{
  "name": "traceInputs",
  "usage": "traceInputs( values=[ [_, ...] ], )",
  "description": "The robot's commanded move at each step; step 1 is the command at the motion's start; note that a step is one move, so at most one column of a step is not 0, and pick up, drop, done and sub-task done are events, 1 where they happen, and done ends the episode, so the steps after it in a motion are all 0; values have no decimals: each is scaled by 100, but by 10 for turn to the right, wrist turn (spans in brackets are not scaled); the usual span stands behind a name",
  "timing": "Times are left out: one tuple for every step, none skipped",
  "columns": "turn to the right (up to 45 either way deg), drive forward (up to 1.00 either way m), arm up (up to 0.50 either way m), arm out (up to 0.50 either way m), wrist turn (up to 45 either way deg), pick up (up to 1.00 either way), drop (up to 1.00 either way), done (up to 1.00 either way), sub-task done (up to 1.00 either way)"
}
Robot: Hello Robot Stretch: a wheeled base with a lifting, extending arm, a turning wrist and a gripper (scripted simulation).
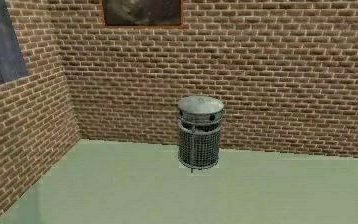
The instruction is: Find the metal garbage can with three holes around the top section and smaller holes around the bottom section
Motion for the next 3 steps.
traceInputs(
  values=[
    [0,70,0,0,0,0,0,0,0],
    [-330,0,0,0,0,0,0,0,0],
    [0,25,0,0,0,0,0,0,0]
  ],
)
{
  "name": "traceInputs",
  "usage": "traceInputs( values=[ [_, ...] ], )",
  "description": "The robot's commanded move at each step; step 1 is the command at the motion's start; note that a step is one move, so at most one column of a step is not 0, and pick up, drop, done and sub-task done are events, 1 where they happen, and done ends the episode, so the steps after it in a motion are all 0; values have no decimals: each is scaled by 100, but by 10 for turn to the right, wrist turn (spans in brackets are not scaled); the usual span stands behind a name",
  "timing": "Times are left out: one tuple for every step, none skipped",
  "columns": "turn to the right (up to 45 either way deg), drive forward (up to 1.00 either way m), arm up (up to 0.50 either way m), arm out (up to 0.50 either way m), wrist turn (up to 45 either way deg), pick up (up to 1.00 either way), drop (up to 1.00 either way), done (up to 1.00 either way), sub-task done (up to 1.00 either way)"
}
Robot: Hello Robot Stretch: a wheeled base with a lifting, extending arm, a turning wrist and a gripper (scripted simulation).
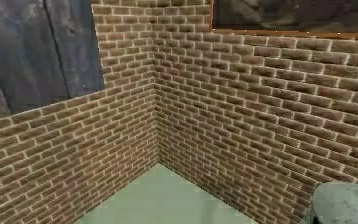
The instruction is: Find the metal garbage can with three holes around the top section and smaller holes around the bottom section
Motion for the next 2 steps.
traceInputs(
  values=[
    [450,0,0,0,0,0,0,0,0],
    [0,0,0,0,0,0,0,100,0]
  ],
)
